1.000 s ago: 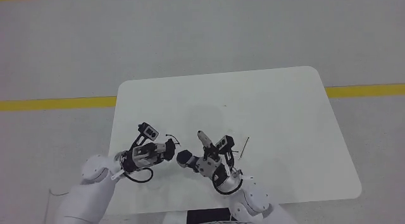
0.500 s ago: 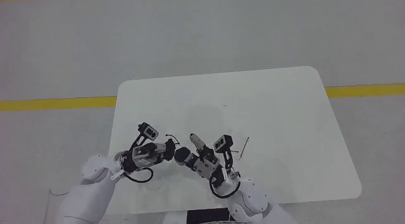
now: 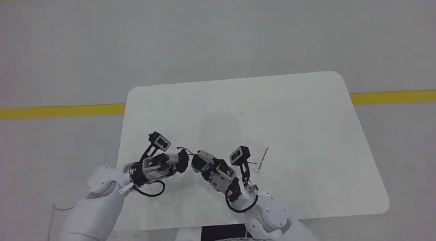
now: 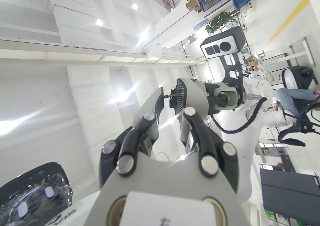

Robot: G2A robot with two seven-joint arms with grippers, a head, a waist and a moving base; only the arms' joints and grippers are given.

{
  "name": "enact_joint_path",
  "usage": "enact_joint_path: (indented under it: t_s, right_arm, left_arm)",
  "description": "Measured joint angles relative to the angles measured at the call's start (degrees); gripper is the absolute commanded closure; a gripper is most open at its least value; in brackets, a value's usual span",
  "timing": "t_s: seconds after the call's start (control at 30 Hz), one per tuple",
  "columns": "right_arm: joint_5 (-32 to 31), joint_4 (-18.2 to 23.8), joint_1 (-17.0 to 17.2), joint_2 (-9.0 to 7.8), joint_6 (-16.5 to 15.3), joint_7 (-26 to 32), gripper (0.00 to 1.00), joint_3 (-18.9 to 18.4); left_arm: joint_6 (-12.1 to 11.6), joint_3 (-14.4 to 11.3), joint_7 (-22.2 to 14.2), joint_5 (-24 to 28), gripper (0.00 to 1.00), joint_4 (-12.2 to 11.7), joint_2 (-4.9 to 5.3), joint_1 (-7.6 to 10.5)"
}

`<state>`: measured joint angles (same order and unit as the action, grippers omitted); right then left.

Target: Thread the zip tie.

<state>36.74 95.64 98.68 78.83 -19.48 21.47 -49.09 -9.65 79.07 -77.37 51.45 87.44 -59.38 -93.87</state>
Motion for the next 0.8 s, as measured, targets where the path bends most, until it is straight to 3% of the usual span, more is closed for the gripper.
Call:
enact_joint_path:
  t_s: [0.4,0.8]
  right_arm:
    - [0.87,-1.15,-0.91,0.10,0.00,0.38,0.79,0.75]
    - [1.57,-1.21,-1.66,-0.04,0.00,-0.57,0.81,1.61]
  left_arm:
    - [0.00,0.00,0.00,0.00,1.00,0.00,0.00,0.00]
    - [0.00,0.00,0.00,0.00,1.00,0.00,0.00,0.00]
